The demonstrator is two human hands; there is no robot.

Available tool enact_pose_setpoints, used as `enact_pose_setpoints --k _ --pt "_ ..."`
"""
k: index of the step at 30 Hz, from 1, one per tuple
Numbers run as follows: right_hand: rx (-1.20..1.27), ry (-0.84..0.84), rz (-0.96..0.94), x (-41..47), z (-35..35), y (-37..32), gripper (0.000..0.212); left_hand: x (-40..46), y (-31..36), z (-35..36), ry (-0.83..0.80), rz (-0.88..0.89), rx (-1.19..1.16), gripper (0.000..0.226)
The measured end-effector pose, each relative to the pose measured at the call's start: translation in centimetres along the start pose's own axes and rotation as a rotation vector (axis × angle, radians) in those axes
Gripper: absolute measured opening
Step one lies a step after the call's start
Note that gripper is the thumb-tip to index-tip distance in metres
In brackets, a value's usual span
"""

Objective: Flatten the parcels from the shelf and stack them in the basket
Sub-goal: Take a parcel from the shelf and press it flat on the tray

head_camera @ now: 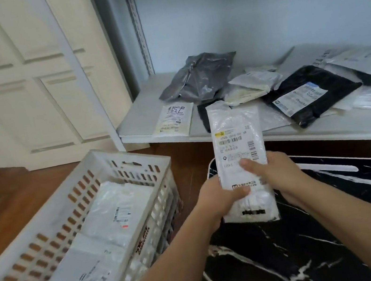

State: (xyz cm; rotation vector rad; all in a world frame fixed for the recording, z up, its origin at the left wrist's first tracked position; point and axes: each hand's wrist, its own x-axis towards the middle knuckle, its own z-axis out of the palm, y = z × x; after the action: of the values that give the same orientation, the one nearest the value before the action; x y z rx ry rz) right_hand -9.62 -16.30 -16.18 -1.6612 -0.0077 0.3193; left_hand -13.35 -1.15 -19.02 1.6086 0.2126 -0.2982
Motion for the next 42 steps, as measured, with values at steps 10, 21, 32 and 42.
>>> enact_pose_setpoints --k 10,21,32,42 --pt "-0.231 -0.217 -0.114 6.1 12.2 -3.6 0.025 0.8 2.6 -13.8 0.069 0.081 -0.074 0.045" --pt "-1.260 -0.606 -0.150 13.0 24.1 0.8 0.065 3.7 -9.8 -29.0 0.759 -0.453 -0.659 0.011" --pt "-1.614 -0.608 -0.275 18.0 26.7 5.9 0.061 11.1 -15.9 -28.3 0.750 -0.632 -0.611 0.015" --pt "-1.574 -0.600 -0.353 18.5 26.6 7.7 0.060 14.8 -17.6 -24.5 0.331 -0.343 0.951 0.091"
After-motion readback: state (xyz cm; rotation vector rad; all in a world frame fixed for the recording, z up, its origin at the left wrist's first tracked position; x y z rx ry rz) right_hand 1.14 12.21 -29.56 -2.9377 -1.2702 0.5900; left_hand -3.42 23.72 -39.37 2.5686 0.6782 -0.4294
